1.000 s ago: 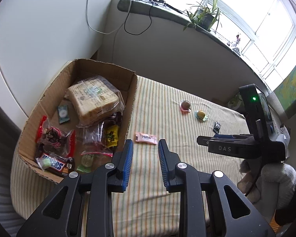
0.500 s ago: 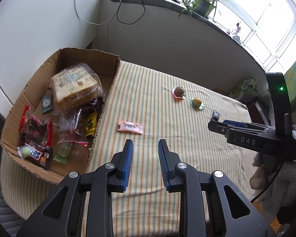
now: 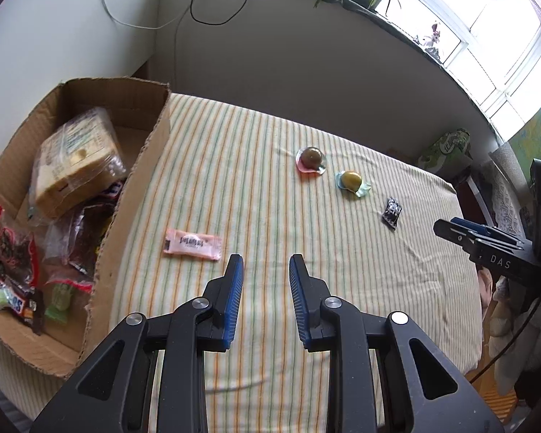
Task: Organize snacks
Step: 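Reach the right tool to the black candy packet while the left tool reaches the brown ball candy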
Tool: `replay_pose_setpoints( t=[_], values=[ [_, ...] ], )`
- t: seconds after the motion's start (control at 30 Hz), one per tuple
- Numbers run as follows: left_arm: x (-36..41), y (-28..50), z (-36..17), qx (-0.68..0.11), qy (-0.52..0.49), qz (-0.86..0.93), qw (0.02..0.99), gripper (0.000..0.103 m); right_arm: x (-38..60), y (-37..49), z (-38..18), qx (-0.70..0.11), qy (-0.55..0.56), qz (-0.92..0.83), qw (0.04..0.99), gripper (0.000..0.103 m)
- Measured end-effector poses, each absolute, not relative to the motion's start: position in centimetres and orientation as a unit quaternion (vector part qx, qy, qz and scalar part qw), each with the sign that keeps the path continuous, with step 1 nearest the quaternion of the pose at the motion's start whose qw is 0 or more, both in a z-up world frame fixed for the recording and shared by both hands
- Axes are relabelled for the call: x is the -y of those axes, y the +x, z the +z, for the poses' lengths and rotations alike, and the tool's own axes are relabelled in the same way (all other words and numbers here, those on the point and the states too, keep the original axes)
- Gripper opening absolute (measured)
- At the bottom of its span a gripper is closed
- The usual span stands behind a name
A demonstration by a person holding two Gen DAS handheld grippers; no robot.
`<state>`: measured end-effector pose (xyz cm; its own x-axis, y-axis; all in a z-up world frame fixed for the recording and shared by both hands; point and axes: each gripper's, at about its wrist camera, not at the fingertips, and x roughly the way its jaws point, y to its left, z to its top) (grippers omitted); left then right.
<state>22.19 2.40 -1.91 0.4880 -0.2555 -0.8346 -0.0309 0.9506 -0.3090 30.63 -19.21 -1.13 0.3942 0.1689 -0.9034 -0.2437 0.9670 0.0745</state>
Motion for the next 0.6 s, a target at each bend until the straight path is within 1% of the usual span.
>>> replay_pose_setpoints(
  t=[0.1, 0.33, 0.47, 0.6],
  values=[
    [-1.5, 23.7, -1.8, -0.496, -0.134, -0.073, 0.855, 0.031, 19.7, 31.2, -1.7, -0.542, -0.014, 0.118, 0.832, 0.054],
    [-3.0, 26.3, -0.7, -0.489, -0.162, -0.075, 0.854, 0.031, 20.1, 33.4, -4.8, -0.568, 0.034, 0.100, 0.816, 0.054],
    [-2.3, 28.1, -0.9, -0.495, -0.131, -0.079, 0.855, 0.031, 20.3, 34.3, -6.5, -0.583, 0.058, 0.081, 0.806, 0.054],
    [-0.4, 30.2, -2.2, -0.504, -0.118, -0.093, 0.851, 0.031, 20.6, 34.8, -7.4, -0.587, 0.078, 0.064, 0.803, 0.054]
  ],
)
